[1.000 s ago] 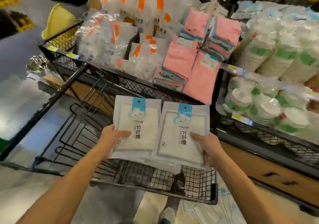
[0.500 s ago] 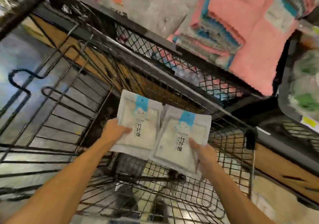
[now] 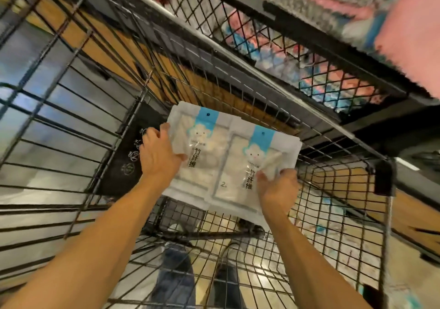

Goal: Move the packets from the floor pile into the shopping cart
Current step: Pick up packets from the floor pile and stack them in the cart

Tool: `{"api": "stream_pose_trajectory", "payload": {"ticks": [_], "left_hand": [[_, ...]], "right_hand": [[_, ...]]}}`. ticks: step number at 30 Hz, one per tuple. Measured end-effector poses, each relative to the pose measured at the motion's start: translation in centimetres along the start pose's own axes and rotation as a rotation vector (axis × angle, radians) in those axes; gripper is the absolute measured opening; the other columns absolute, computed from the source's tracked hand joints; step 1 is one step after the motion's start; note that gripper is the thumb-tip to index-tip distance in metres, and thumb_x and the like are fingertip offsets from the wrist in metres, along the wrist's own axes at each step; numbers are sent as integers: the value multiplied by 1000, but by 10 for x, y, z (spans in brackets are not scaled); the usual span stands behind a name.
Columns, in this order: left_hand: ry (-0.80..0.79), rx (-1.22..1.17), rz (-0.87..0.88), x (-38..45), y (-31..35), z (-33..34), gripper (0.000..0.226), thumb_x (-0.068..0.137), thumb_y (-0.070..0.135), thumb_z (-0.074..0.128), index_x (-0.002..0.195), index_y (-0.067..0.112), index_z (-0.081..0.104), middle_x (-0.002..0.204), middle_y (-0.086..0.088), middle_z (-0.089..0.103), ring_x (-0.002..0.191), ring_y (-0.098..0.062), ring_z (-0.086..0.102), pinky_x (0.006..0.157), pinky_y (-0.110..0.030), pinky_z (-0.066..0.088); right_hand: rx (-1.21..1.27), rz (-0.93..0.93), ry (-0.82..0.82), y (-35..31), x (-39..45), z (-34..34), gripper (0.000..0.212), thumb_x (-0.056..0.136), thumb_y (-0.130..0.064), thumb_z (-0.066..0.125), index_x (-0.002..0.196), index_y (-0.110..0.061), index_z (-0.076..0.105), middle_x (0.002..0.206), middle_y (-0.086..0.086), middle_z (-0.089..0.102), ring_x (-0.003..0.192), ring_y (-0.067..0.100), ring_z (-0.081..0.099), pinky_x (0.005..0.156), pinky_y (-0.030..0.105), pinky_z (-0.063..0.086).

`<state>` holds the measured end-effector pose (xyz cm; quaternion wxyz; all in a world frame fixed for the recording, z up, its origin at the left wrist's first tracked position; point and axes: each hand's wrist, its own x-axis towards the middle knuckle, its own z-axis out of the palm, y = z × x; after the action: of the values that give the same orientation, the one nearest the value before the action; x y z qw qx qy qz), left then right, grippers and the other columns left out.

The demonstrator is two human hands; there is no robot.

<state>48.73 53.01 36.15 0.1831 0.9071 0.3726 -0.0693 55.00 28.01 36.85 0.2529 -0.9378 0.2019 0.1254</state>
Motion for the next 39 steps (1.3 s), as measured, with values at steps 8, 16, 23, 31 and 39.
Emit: {"api": "stream_pose_trajectory", "payload": {"ticks": [8,16,23,31,39], "left_hand": [[45,300,277,-26,25,-32,58,87,52,64,135,22,52,121,-6,57,110,-28,55,92,-48,41],[112,344,360,-69,86,-158,67,97,63,34,152,26,43,162,-11,35,149,-28,29,118,-61,19],[124,320,373,-123,161,-304,73,98,69,23,159,29,28,169,-7,18,156,-27,14,122,-62,6],[299,249,525,-194,223,-390,63,99,65,30,145,26,49,144,-8,55,131,-31,50,108,-49,36],[225,290,873,-243,257,-409,67,98,67,30,153,30,39,158,-7,41,142,-32,40,116,-51,30]], "right_hand": [[-307,-308,-50,-13,-1,-46,78,80,-52,82,142,-20,45,140,8,48,132,30,42,108,56,36],[-427,-514,-68,-50,-39,-169,68,95,-60,56,153,-27,42,163,3,36,153,25,25,123,62,13],[-351,-633,50,-113,-78,-302,66,94,-63,51,149,-27,48,154,3,47,147,29,34,120,65,19],[-297,-677,236,-120,-133,-432,62,97,-59,50,148,-24,48,143,6,57,135,34,46,107,54,41],[-251,-361,404,-46,-207,-494,60,97,-57,52,146,-24,51,131,8,66,120,33,61,88,43,51]]}}
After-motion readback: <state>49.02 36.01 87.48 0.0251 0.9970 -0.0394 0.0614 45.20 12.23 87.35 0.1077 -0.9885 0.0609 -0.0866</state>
